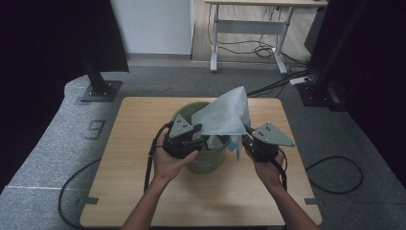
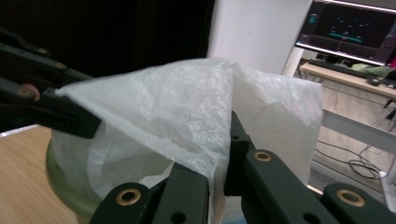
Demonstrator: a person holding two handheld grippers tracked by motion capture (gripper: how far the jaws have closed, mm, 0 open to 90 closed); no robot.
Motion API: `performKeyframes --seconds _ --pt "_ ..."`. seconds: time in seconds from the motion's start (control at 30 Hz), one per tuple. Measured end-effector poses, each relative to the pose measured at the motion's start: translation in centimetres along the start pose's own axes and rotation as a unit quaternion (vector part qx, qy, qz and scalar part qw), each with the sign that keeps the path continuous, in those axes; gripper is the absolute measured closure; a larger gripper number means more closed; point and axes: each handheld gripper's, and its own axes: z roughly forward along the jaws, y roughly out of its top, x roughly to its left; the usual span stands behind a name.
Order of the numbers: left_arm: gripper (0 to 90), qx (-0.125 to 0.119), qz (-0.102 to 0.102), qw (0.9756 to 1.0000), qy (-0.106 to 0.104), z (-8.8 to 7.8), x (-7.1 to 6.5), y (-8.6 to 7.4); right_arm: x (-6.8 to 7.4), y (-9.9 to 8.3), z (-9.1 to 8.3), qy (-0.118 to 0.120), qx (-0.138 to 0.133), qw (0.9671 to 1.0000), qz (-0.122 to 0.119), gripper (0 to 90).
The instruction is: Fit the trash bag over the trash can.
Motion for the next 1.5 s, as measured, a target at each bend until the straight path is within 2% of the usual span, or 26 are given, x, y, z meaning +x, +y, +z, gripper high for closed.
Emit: performKeyframes --seconds 0.17,0.33,0.5,0.6,0.7,0.87,1.0,1.1,1.27,1.5 --pt "73.7 0.010 -0.004 0.9999 -0.006 0.0 0.4 -0.1 0.4 -0.4 0.4 0.017 0.001 0.9998 0.006 88.4" --pt "84.8 0.020 -0.016 0.9997 -0.001 0.0 1.1 -0.8 0.4 -1.2 0.5 0.037 -0.001 0.9991 0.019 86.7" --pt "88.4 0.024 -0.039 0.9989 0.007 -0.7 2.5 -1.6 0.3 -2.1 -0.2 0.071 -0.003 0.9967 0.041 71.5" --pt "88.6 0.029 -0.046 0.9984 0.017 -1.3 3.2 -2.1 0.9 -3.0 -1.2 0.085 -0.005 0.9958 0.033 62.6" --pt "88.7 0.032 -0.057 0.9976 0.025 -1.9 4.1 -2.5 1.1 -4.0 -2.6 0.103 -0.005 0.9937 0.044 57.7" --pt "88.5 0.028 -0.076 0.9960 0.036 -2.9 5.5 -3.4 0.5 -5.2 -4.9 0.090 -0.015 0.9946 0.048 51.8" --pt "88.2 0.025 -0.099 0.9939 0.042 -3.5 6.7 -4.2 -0.7 -6.6 -5.4 0.070 -0.005 0.9956 0.063 49.0" --pt "88.0 0.023 -0.114 0.9922 0.045 -3.9 7.6 -4.7 -1.5 -8.0 -5.2 0.055 0.010 0.9959 0.071 46.8" --pt "87.8 0.022 -0.127 0.9907 0.044 -4.3 8.7 -5.4 -3.0 -10.0 -4.5 0.032 0.026 0.9950 0.092 45.9" --pt "87.2 0.013 -0.139 0.9891 0.048 -4.9 9.5 -5.6 -4.1 -11.1 -2.5 0.022 0.027 0.9935 0.109 45.5"
